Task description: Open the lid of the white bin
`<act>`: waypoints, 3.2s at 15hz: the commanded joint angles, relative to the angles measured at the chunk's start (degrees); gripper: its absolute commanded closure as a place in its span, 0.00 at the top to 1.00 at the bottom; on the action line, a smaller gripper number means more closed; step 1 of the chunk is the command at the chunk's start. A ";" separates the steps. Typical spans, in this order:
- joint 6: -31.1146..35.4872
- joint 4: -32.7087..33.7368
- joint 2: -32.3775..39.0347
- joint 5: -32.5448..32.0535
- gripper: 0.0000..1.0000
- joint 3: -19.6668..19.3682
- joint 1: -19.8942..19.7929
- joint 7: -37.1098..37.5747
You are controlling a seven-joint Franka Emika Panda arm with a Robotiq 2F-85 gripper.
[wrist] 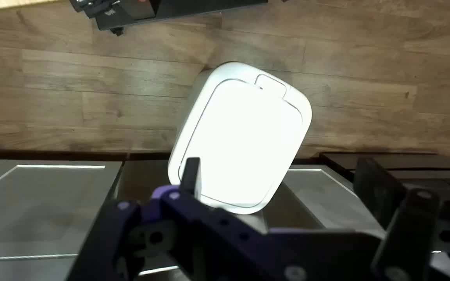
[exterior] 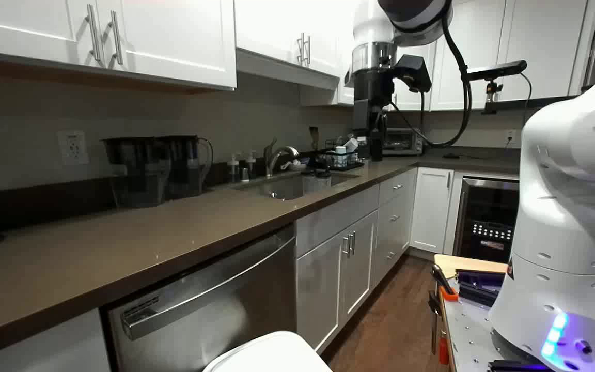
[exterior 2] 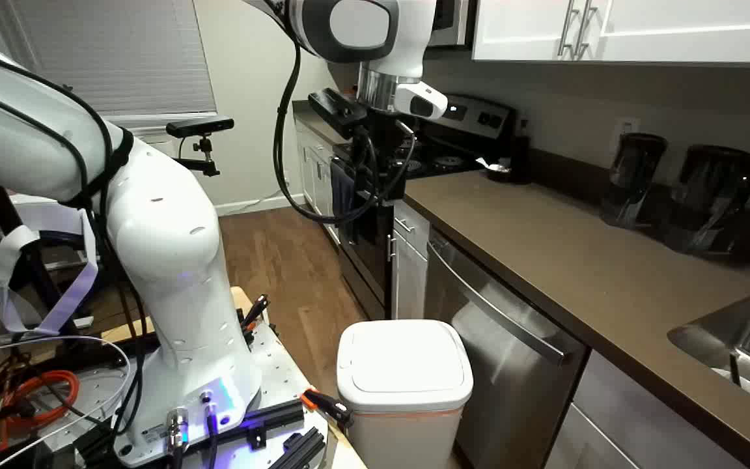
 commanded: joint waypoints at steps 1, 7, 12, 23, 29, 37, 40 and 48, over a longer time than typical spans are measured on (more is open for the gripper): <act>-0.14 0.10 0.14 0.59 1.00 0.88 -1.00 -0.58; -0.14 0.10 0.14 0.59 1.00 0.87 -1.00 -0.58; 3.08 0.85 5.59 1.16 1.00 0.80 0.36 -1.64; 27.60 2.05 36.27 18.52 1.00 4.61 9.04 -3.03; 35.80 5.68 51.95 32.55 1.00 10.85 8.94 -10.38; 38.63 19.73 72.19 39.25 1.00 20.28 5.66 -14.02; 40.95 23.40 78.81 42.09 1.00 23.59 4.78 -14.41; 49.16 30.35 94.32 45.44 1.00 30.60 3.79 -14.21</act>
